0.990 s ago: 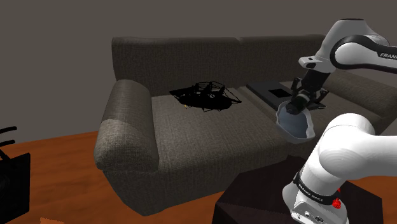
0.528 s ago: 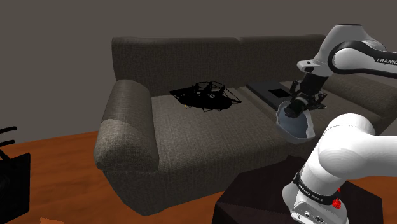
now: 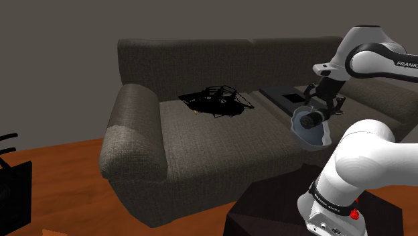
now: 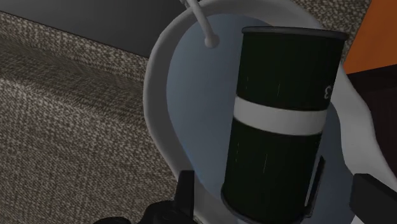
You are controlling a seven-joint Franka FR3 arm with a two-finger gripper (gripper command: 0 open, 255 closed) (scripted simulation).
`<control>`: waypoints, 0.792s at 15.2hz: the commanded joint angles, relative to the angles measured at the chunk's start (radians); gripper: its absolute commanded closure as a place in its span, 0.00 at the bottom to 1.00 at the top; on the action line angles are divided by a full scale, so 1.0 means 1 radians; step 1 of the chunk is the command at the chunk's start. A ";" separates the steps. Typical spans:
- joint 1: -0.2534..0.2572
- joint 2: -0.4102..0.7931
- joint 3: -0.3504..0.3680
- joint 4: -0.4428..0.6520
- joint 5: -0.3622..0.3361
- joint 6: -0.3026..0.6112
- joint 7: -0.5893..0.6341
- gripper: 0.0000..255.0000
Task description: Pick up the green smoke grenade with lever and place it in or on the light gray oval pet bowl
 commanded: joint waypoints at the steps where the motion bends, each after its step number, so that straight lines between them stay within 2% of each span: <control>1: 0.004 -0.004 0.028 0.024 0.025 -0.029 -0.004 0.00; 4: 0.019 -0.006 0.098 0.098 0.088 -0.107 -0.014 0.00; 12: 0.019 -0.006 0.098 0.098 0.088 -0.107 -0.014 0.00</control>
